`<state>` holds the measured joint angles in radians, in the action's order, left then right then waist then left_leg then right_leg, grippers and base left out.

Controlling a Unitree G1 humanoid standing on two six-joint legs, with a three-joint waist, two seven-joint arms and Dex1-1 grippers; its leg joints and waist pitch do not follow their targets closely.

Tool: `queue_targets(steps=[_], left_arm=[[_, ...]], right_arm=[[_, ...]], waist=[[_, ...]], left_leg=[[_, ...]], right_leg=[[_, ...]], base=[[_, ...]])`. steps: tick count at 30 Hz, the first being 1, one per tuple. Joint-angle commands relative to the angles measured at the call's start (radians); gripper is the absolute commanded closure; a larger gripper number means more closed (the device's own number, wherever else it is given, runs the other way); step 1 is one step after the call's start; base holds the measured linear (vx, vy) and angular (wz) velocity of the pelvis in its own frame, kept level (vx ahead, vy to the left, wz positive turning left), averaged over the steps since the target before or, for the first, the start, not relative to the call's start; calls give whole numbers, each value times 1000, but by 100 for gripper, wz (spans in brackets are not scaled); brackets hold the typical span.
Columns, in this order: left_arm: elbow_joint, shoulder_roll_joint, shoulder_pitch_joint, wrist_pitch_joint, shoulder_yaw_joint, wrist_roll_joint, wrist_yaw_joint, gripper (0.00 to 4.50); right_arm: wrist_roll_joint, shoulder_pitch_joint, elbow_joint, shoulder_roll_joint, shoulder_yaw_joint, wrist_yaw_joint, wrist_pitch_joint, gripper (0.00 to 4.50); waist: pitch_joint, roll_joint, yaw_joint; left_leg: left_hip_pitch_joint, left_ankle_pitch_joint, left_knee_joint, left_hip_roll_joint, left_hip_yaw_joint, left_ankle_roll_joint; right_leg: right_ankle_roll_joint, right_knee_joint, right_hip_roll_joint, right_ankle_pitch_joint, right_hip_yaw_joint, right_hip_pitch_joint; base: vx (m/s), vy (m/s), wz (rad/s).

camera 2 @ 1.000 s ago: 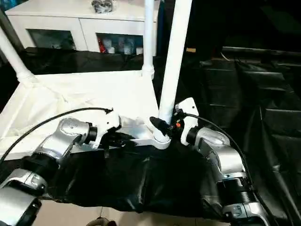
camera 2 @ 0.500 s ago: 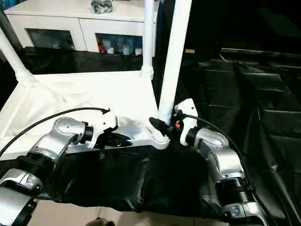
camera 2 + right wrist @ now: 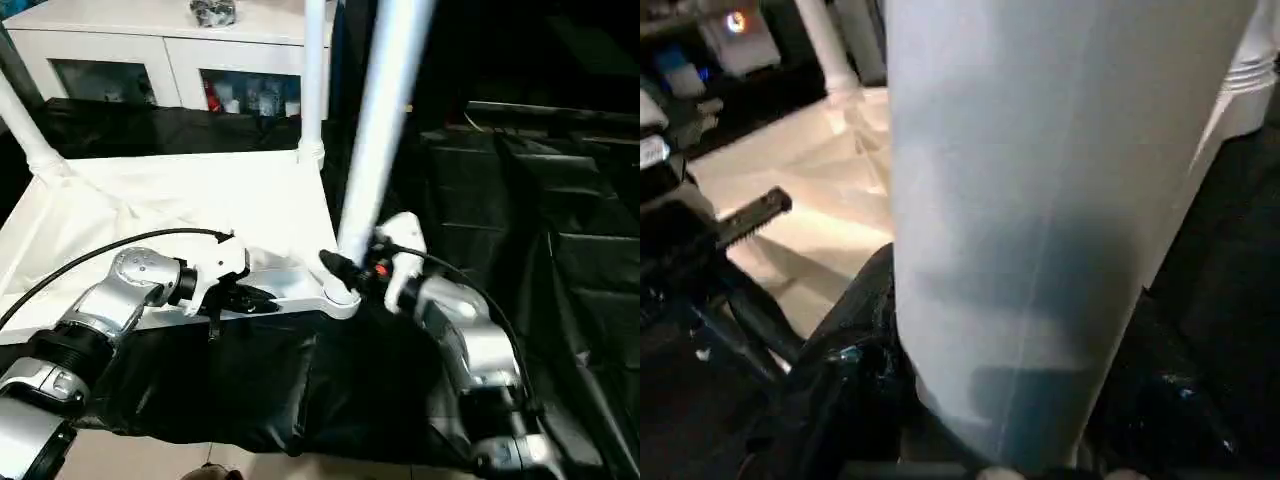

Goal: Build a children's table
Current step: Insert table leg to table base

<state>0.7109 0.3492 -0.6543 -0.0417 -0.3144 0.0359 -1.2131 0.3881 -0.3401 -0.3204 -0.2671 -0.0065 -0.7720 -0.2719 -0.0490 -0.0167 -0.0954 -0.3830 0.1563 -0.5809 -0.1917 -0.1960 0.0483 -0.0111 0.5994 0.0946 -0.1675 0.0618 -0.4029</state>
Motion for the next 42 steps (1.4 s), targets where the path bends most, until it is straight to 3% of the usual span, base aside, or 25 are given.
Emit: queue_targets(steps=[1,6,11,16,20,26,28,30,34,38,40,42], left_arm=[[14,3,20,-16,-23,26,10,450],[29,-5,8,-9,-16,30,35,450],[56,-14,-8,2,-10,38,66,450],[64,-18,-13,5,-8,38,78,450],[64,-14,-13,15,-13,46,80,450],[47,-4,-8,23,-19,50,63,450],[46,1,-8,27,-19,51,57,450],[44,5,-7,28,-19,53,53,450],[34,19,-6,32,-22,56,34,450],[37,25,-12,51,-22,53,23,450],[39,29,-19,77,-24,50,0,450],[42,29,-25,101,-22,36,-31,450]], right_arm=[[-2,36,-42,-1,-20,3,-6,260],[9,76,-48,17,-35,-1,28,260],[-39,117,-40,12,-27,35,109,260],[-65,139,-7,10,-18,48,133,260],[-117,137,11,-9,32,68,127,260],[-161,85,-9,-29,107,27,92,260],[-167,72,-15,-34,129,1,79,260],[-172,67,-16,-40,145,-20,74,260],[-185,56,-39,-53,176,-61,79,261],[-178,56,-50,-57,180,-86,85,261],[-171,62,-51,-59,183,-111,100,261],[-161,68,-48,-61,184,-136,109,261]], waist=[[60,2,-6],[61,2,-10],[59,5,-12],[58,9,-18],[58,8,-18],[53,7,-12],[52,8,-9],[54,12,-8],[51,10,-5],[48,13,-3],[40,10,-1],[42,11,-1]], left_leg=[[25,381,80,-39,23,17],[25,371,83,-41,23,15],[27,407,85,-41,25,21],[29,412,86,-41,26,20],[26,401,88,-42,27,20],[28,454,90,-39,33,31],[33,472,89,-39,32,33],[32,466,90,-40,33,31],[30,461,91,-41,31,26],[26,446,92,-40,29,17],[26,455,95,-40,29,15],[29,457,95,-40,29,12]], right_leg=[[202,-84,61,-350,-39,32],[196,-86,60,-348,-38,31],[179,-93,62,-405,-37,29],[162,-98,65,-437,-39,27],[161,-95,62,-413,-39,28],[136,-104,65,-513,-35,26],[123,-111,67,-548,-37,20],[122,-110,65,-538,-36,21],[140,-106,62,-488,-39,20],[151,-103,62,-459,-40,23],[150,-106,61,-465,-40,19],[148,-108,62,-470,-40,20]], base=[[0,0,0],[0,0,0],[0,0,0],[0,0,0],[0,0,0],[0,0,0],[0,0,0],[0,0,0],[0,0,0],[0,0,0],[0,0,0],[0,0,0]])
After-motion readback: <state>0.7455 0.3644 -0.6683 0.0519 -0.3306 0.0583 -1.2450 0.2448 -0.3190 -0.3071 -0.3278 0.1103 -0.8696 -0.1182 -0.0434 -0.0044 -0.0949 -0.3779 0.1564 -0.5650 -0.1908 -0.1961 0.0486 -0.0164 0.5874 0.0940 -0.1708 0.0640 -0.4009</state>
